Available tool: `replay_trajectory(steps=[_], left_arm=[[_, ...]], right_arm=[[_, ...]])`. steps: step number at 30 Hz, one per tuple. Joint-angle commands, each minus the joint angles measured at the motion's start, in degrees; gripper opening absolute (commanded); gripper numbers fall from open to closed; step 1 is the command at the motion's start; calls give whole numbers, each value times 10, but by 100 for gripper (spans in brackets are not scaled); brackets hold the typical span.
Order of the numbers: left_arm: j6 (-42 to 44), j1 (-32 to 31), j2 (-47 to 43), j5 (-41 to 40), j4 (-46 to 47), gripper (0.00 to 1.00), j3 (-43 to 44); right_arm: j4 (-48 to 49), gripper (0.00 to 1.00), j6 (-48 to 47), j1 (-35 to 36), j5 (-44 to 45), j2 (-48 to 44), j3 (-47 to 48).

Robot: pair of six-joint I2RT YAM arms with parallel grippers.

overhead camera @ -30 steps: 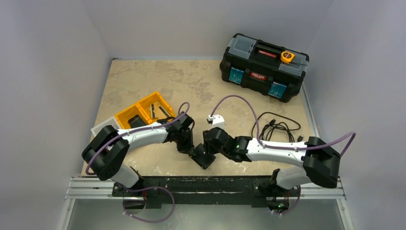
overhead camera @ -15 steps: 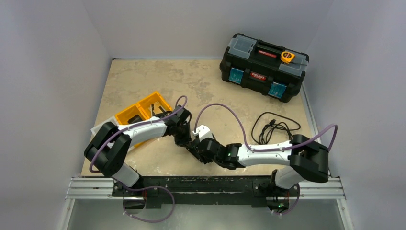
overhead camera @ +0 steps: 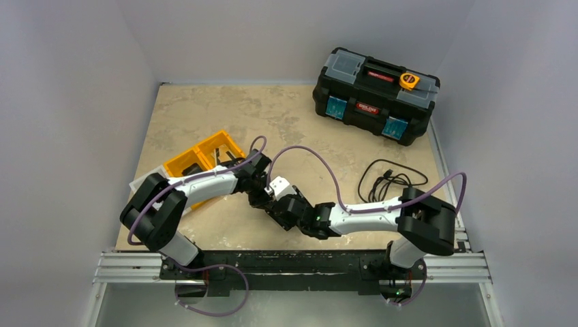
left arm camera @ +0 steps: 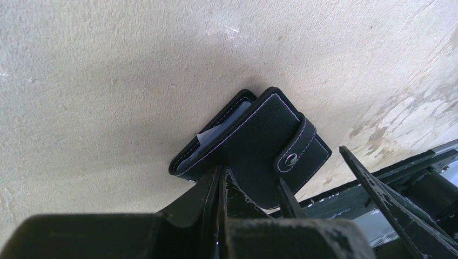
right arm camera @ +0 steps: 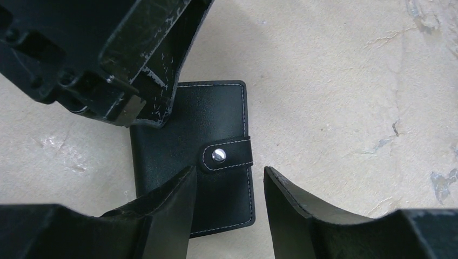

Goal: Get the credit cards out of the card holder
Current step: Open the card holder at the corner of the board.

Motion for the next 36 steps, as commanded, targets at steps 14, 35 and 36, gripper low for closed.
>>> replay_trajectory(steps=[14, 35, 36], left_arm=[[38, 17, 25, -67, -12, 0, 4], [54, 25, -36, -67, -37, 0, 18], [51, 24, -41, -64, -37, 0, 18]], right_arm=[[60, 12, 13, -5, 13, 82, 20], [-147, 0, 338, -35, -26, -44, 43], [-142, 0, 336, -49, -23, -45, 35]])
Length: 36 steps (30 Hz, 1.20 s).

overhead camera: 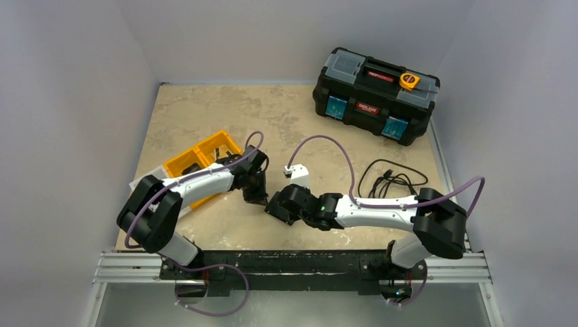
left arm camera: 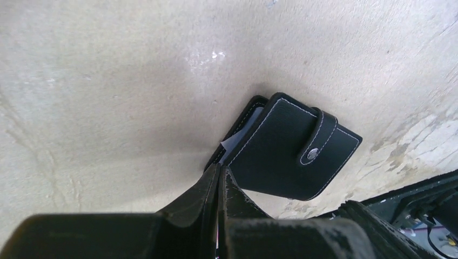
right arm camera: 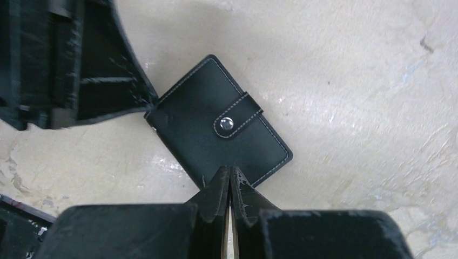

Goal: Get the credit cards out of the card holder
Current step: Open the card holder at the corner of the board.

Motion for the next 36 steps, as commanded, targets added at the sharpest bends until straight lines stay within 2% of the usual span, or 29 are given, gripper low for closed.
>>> replay_trajectory(steps=[1, 7, 10, 12, 14, 17, 21, 31, 36], left_arm=[[3, 7, -35, -24, -7, 0, 5], [-45, -4, -102, -47, -13, 0, -43], [-74, -13, -135, -56, -6, 0, -78], [-90, -23, -143, -63, -1, 0, -96], [-102, -30, -145, -65, 10, 0, -112], [-116, -35, -143, -63, 30, 0, -133], [-121, -36, -131, -53, 58, 0, -147], [-91, -35, -94, -60, 64, 0, -118], [-81, -35, -100, -70, 36, 0, -100]], right_arm=[[-14, 0, 70, -34, 4, -11, -20], [48, 28, 23, -137, -26, -33, -39], [57, 34, -3, -157, -58, -1, -21], [63, 32, -13, -159, -74, 28, -10], [67, 21, -12, -159, -87, 50, -4], [55, 11, 5, -159, -86, 71, -5], [55, 3, 23, -152, -93, 75, -24], [14, 3, 136, 2, -86, 45, -28], [-25, 6, 157, 7, -67, 19, -34]])
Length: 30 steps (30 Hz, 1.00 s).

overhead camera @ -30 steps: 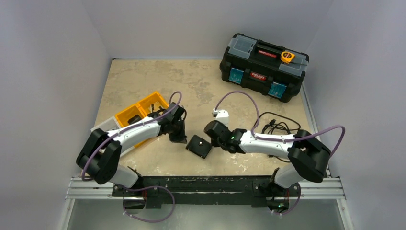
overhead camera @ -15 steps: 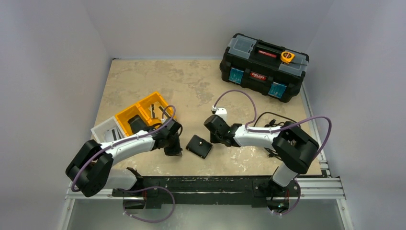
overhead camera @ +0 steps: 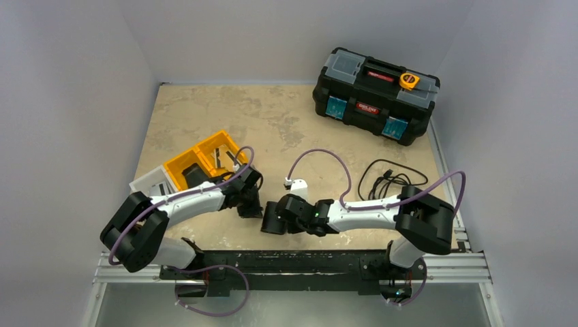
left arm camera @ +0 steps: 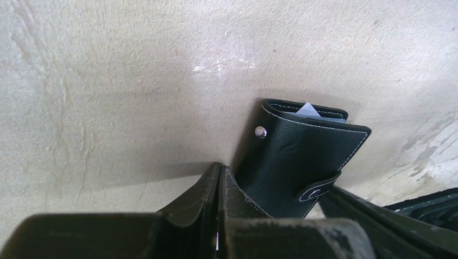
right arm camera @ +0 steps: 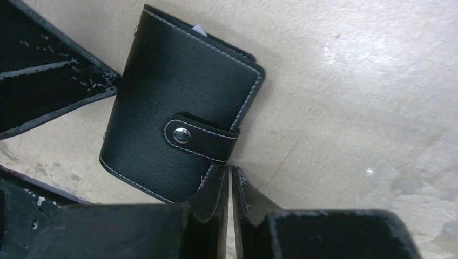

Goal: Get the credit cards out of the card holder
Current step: Open the card holder at the corner of the board.

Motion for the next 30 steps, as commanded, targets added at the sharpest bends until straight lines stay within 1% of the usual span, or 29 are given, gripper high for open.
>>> replay_trajectory(steps=[1, 4, 6, 7, 9, 12, 14, 20, 22, 24, 30], left_arm=[[19, -1, -10, -27, -24, 0, 28], [21, -1, -48, -33, -54, 0, 23], [23, -1, -76, -32, -66, 1, 21], [24, -1, -90, -22, -65, 5, 18], [16, -1, -109, 8, -56, 9, 12], [-13, 4, -123, 68, -10, 12, -12], [-34, 9, -118, 99, 22, 11, -29], [-92, 13, -76, 143, 111, 6, -65], [-105, 12, -59, 146, 126, 3, -71], [-114, 13, -44, 135, 124, 0, -74], [-119, 13, -19, 83, 64, 0, -64]], right_arm=[[-48, 8, 40, -8, 35, -44, 0], [-93, 15, 24, -8, 71, -56, 35], [-109, 19, 11, -5, 75, -52, 62], [-112, 23, 4, 1, 77, -47, 77], [-127, 29, -6, 13, 90, -26, 109], [-153, 34, -13, 28, 104, 26, 159], [-161, 35, -15, 34, 107, 49, 180], [-185, 35, -2, 39, 119, 100, 210], [-199, 35, 3, 42, 129, 112, 217], [-207, 35, 7, 45, 135, 118, 220], [-218, 37, 10, 54, 159, 144, 231]])
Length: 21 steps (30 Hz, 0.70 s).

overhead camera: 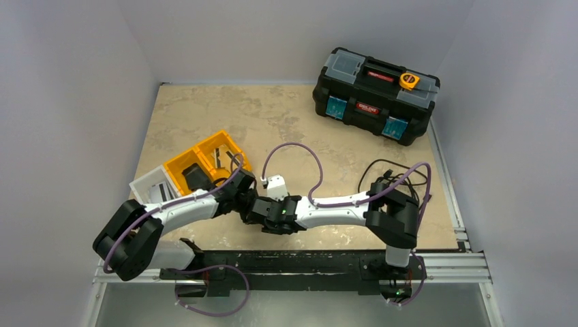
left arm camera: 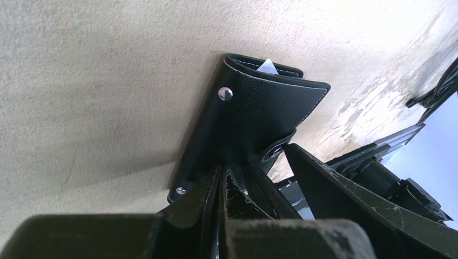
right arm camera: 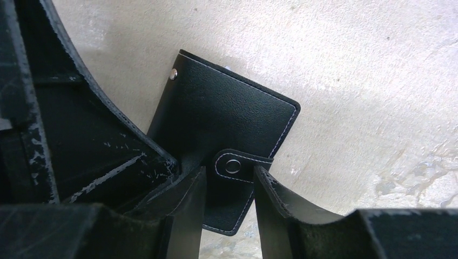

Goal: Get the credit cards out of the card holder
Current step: Open the card holder at the corner of the board.

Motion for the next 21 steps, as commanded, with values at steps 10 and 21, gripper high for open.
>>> replay_trajectory(steps=[10, 21], left_arm=[[-14, 0, 28, -82, -58, 0, 9], [-13, 0, 41, -101, -74, 0, 11]], right_arm=[[2, 36, 11, 7, 64, 33, 4], [35, 12, 18, 6, 62, 47, -21]])
